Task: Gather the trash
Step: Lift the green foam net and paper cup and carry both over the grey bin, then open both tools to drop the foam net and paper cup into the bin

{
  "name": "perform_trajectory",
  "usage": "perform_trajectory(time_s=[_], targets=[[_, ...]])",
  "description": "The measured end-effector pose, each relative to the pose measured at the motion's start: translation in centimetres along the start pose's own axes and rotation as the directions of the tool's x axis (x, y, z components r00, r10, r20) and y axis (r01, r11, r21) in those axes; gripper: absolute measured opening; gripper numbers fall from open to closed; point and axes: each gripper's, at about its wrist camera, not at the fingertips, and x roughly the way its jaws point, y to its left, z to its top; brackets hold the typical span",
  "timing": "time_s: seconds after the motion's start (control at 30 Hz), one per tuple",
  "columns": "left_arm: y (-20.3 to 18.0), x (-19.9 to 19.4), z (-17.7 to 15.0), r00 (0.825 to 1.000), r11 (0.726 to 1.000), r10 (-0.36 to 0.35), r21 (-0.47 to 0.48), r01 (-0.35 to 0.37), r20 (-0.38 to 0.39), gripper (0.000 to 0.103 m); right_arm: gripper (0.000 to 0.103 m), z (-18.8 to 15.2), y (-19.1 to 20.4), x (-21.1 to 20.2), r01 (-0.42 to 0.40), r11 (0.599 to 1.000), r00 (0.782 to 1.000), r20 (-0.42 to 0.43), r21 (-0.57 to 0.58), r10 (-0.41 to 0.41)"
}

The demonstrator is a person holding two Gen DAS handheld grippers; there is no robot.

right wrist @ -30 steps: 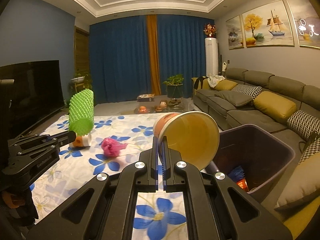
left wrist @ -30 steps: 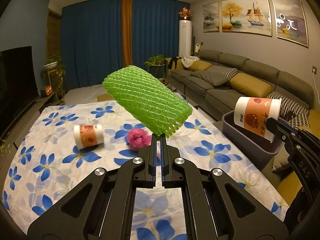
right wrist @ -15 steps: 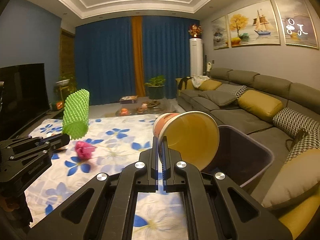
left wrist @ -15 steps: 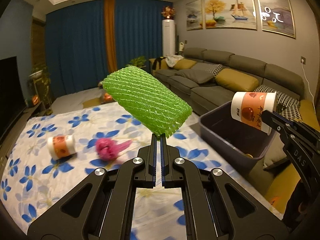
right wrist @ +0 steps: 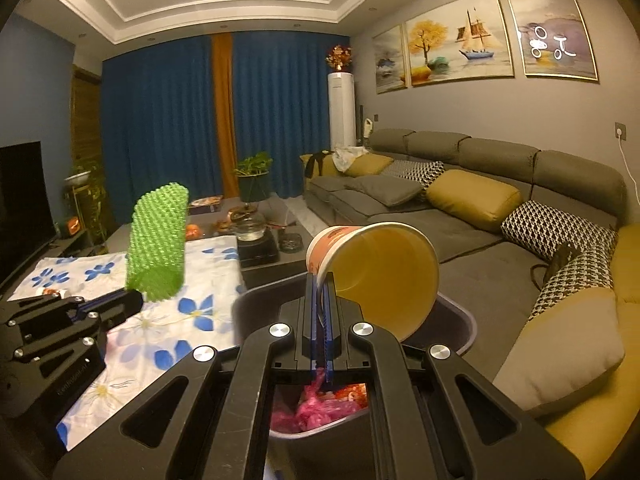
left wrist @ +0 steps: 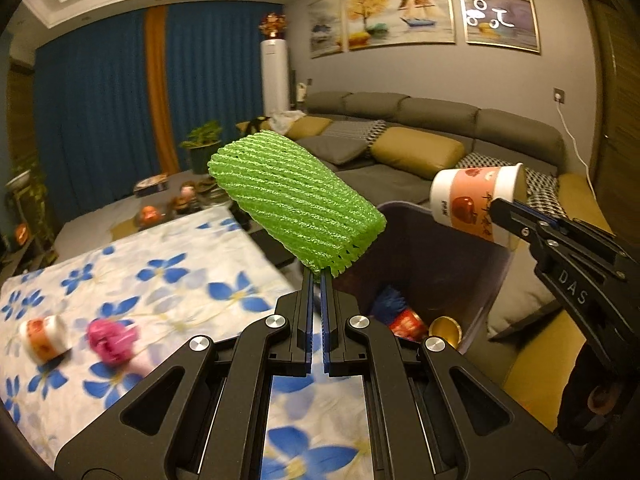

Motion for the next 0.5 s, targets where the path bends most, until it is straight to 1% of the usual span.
perform_trajectory(time_s=[0.27, 0.5], targets=[[-1.8, 2.8, 0.4, 0.998, 0.998, -0.064, 0.014, 0.064, -0.018, 0.003, 0.004, 0.1, -1.8, 1.1, 0.014, 1.000, 1.000, -0.009, 0.019, -0.013], [-2.5, 4.7, 0.3, 0.994, 0.995, -0.100, 0.021, 0.100, -0.042, 0.003, 0.004, 0.1, -1.0, 1.4, 0.018, 0.999, 1.000, -0.016, 0.033, -0.018]])
